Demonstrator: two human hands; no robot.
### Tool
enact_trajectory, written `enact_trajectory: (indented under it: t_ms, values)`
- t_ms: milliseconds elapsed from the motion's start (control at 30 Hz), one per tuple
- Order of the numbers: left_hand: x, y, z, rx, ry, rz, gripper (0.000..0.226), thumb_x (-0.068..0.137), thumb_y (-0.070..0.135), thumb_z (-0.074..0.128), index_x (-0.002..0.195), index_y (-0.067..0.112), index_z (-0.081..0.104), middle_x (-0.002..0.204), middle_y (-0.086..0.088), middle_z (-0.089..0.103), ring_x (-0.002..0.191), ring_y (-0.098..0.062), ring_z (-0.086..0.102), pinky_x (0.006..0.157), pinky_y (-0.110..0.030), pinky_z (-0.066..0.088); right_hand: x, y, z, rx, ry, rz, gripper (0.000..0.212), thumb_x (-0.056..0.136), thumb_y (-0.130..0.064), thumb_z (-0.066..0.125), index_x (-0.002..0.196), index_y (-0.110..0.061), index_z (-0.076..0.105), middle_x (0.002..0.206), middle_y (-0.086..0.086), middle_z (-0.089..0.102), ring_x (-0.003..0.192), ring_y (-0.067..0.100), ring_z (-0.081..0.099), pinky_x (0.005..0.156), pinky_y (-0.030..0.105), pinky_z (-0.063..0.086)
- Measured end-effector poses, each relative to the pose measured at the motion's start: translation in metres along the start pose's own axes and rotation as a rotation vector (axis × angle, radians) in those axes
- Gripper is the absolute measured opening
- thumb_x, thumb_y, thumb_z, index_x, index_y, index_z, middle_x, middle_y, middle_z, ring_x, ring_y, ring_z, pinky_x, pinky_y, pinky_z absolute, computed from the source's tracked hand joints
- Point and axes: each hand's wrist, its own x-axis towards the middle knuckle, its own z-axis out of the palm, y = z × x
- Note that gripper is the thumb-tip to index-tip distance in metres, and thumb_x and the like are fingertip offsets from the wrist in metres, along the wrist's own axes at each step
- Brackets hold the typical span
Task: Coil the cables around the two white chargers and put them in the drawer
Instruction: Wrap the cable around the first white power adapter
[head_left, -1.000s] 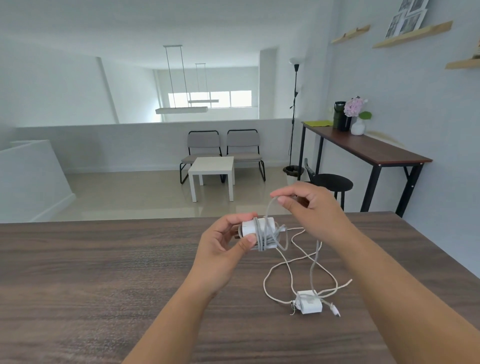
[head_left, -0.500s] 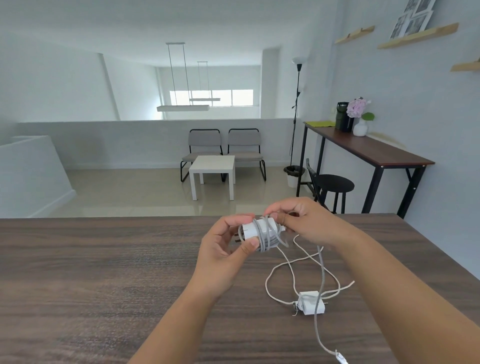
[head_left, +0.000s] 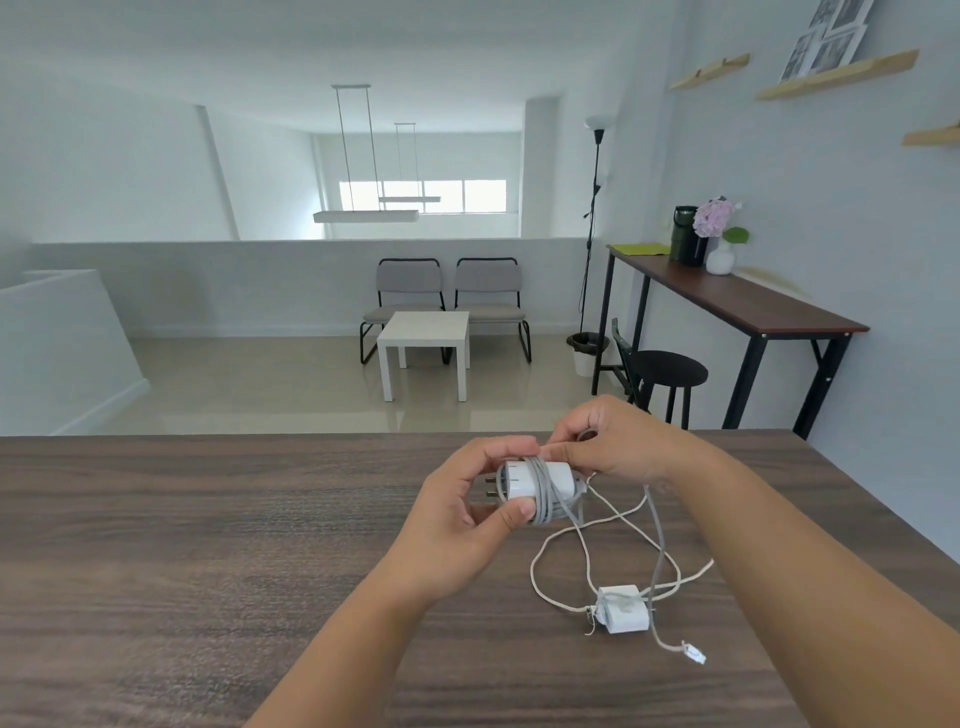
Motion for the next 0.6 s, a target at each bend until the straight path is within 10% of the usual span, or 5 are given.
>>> enact_trajectory:
  t_ms: [167,600]
  values:
    - [0.003,-0.001,0.003,0.076,-0.035,0.049,0.041,0.088,0.007,0.066,0.124,0.027,0.064,0.121,0.002,0.056,0.118,-0.021,0.055,0.078,-0.035,0.059,-0.003,0.017,0.007,0.402,-0.029,0.172,0.027,0.070,-0.030,0.075,0.086,-0.009,0.072,0.058,0.003,0.055,0.039,0.007,0.034,0.035,0.018,0.017]
    - [0.001,-0.018,0.015,-0.231,0.068,-0.177,0.031,0.094,0.008,0.059,0.123,0.019,0.062,0.122,-0.004,0.067,0.114,-0.025,0.063,0.087,-0.034,0.055,-0.006,0.064,0.030,0.806,0.032,0.176,0.017,0.071,-0.018,0.069,0.088,-0.017,0.075,0.059,0.007,0.054,0.034,0.005,0.039,0.033,0.013,0.026]
